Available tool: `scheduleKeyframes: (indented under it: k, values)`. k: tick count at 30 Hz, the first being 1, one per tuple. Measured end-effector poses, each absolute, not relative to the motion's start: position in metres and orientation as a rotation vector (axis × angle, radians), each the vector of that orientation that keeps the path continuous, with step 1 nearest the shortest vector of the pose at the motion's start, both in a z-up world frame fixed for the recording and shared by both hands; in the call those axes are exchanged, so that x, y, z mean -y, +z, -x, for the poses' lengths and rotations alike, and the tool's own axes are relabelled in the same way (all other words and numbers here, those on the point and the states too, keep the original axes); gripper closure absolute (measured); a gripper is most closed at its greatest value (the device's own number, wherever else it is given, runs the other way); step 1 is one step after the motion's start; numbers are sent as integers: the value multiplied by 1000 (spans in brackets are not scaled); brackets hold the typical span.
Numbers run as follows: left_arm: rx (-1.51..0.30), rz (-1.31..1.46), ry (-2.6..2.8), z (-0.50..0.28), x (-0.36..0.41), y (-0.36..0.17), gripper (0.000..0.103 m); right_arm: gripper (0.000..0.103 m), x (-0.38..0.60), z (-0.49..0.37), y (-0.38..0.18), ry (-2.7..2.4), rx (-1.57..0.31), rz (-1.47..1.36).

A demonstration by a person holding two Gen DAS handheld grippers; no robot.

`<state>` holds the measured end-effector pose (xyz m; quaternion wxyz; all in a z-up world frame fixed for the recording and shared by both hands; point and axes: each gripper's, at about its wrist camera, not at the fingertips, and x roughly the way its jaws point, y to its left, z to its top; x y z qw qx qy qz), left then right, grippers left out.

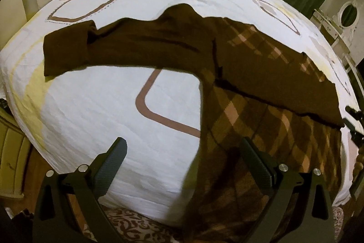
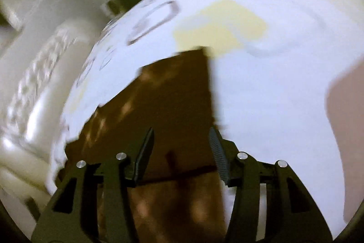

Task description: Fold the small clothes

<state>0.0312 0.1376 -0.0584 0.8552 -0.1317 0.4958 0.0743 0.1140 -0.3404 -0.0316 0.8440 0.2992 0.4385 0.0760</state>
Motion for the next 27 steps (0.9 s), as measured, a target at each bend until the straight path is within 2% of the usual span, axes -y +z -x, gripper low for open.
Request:
scheduleKeyframes:
  k: [3,6,8,10,12,20,27]
  values:
    - [-1054,263,157,-34,-133,-60,4,53,361,-118,-57,201,-968,-751]
    - [-1054,241,165,-35,-129,-60,4,54,362,-120,-58,235,-951,-735]
    - [-1059,237,170,-35,-127,-61,4,63,357,-120,-58,251,-951,-713]
    - [-1063,240,173,-35,-126,-62,4,87,348,-120,-58,273,-973,-679]
    - [-1058,236,176,-36,-125,-62,4,94,340,-120,-59,276,-993,-633]
    - [-1054,242,174,-36,-126,-65,4,96,350,-111,-61,248,-976,-631]
    - [-1061,289,164,-35,-142,-66,4,90,350,-109,-54,244,-963,-660]
